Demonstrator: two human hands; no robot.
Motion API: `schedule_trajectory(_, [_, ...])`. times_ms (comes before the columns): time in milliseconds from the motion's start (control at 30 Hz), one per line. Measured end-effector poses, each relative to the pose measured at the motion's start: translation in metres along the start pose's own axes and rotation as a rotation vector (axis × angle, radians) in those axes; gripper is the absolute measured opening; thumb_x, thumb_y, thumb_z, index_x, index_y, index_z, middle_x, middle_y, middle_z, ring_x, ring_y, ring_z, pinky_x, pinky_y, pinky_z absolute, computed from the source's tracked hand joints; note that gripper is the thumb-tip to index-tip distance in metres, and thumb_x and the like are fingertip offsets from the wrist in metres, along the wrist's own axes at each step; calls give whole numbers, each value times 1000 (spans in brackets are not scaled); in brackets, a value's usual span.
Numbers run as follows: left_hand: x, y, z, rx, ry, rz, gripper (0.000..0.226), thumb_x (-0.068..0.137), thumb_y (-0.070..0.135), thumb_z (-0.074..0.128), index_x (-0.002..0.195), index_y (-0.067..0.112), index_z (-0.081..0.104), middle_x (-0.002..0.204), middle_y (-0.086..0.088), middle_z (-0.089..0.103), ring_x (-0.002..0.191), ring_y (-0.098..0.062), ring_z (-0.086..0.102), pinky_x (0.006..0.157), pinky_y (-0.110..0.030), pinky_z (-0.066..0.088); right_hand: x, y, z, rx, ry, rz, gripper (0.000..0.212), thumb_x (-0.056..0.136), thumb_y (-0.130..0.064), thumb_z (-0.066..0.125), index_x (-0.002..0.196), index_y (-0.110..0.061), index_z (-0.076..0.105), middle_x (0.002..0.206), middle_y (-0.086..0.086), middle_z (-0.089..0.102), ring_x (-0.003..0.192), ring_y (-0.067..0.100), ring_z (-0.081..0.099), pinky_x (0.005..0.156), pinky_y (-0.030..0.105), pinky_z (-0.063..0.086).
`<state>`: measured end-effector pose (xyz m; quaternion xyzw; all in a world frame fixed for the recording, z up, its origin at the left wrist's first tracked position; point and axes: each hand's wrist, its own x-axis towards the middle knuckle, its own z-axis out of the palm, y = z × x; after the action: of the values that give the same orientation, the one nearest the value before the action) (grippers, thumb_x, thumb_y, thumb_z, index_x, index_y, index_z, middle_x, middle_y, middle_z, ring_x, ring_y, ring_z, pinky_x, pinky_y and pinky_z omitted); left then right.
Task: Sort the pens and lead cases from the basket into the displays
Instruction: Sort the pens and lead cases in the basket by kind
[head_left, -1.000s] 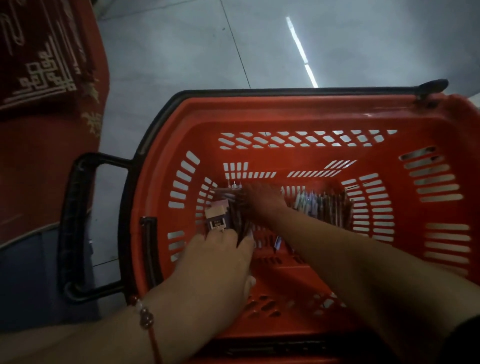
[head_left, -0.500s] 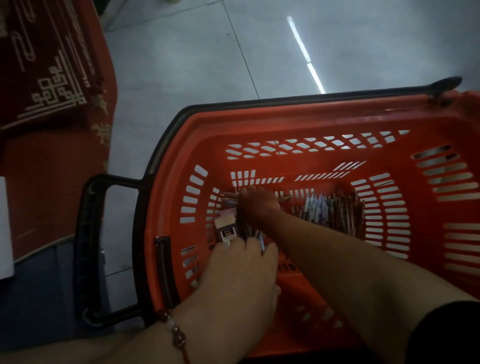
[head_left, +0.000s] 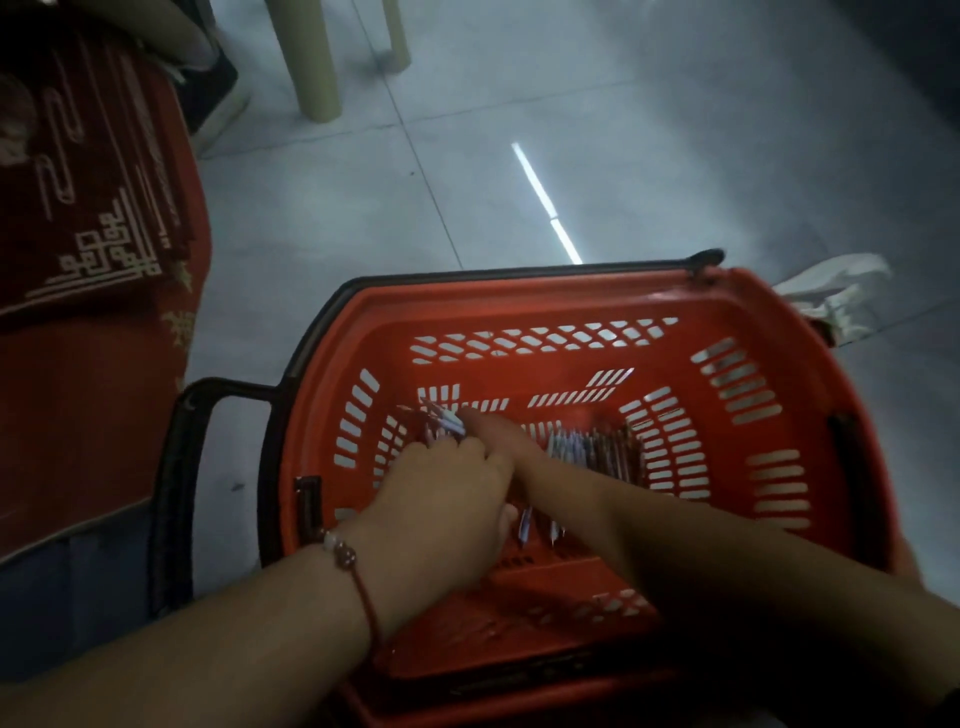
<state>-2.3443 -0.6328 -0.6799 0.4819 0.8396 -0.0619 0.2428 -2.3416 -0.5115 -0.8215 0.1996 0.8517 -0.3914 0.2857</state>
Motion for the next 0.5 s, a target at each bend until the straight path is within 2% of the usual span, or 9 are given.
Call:
schedule_trajectory(33, [1, 0, -5, -9, 31, -7, 52, 98, 45, 43, 143, 19, 38, 132, -7, 51, 118, -26, 49, 93, -39, 40, -15, -2, -8, 70, 16, 28, 25, 101, -27, 46, 122, -18, 56, 118, 9, 65, 109, 29, 61, 94, 37, 49])
schedule_trajectory(100, [1, -1, -16, -49, 128, -15, 50, 97, 45, 45, 140, 20, 42, 128, -4, 56, 114, -25, 53, 90, -37, 43, -41, -8, -19, 222, 72, 17, 33, 100, -11, 52, 132, -6, 54, 130, 13, 60, 122, 30, 57, 93, 20, 46])
schedule_trajectory(167, [-1, -7, -25, -127, 250, -23, 37, 95, 45, 46, 126, 26, 53, 119, 0, 61, 107, -22, 58, 86, -37, 48, -65, -18, -24, 504, 144, -24, 21, 100, 0, 48, 118, 3, 59, 117, 13, 64, 105, 15, 66, 77, 13, 44])
schedule_trajectory(200, [-3, -10, -30, -173, 307, -36, 32, 94, 45, 46, 119, 28, 56, 115, 2, 63, 105, -21, 59, 85, -38, 49, -78, -27, -27, 646, 178, -32, 19, 102, -3, 44, 105, 0, 63, 102, 8, 69, 89, 8, 69, 77, 17, 46])
schedule_trajectory(233, [-4, -14, -34, -217, 359, -50, 28, 94, 44, 46, 115, 29, 57, 113, 3, 64, 105, -20, 60, 84, -37, 49, -86, -33, -30, 754, 218, -61, 21, 102, -11, 44, 101, -5, 64, 94, 2, 72, 84, 5, 69, 83, 24, 49])
schedule_trajectory(300, [-6, -20, -43, -318, 459, -74, 27, 94, 43, 49, 116, 31, 59, 112, 5, 65, 104, -18, 60, 83, -33, 48, -93, -47, -33, 889, 238, -114, 31, 97, -24, 48, 120, -11, 64, 106, 1, 75, 105, 16, 69, 99, 39, 51])
schedule_trajectory(367, [-8, -26, -50, -449, 550, -118, 29, 95, 42, 51, 120, 31, 60, 114, 6, 66, 104, -15, 61, 83, -29, 46, -106, -61, -38, 1022, 195, -167, 34, 97, -22, 52, 128, -12, 62, 117, 9, 72, 113, 25, 67, 107, 51, 46])
schedule_trajectory(433, [-8, -30, -54, -570, 570, -184, 37, 96, 44, 51, 127, 26, 59, 118, 3, 66, 105, -14, 61, 86, -28, 47, -125, -71, -45, 1181, 164, -171, 30, 99, -21, 55, 125, -10, 65, 115, 14, 73, 110, 30, 68, 106, 56, 45])
schedule_trajectory(500, [-11, -29, -57, -753, 478, -211, 46, 93, 54, 51, 124, 22, 61, 116, -2, 68, 99, -14, 64, 85, -29, 50, -144, -75, -51, 1263, 132, -162, 28, 100, -17, 55, 123, -6, 64, 108, 17, 74, 102, 33, 70, 99, 53, 52])
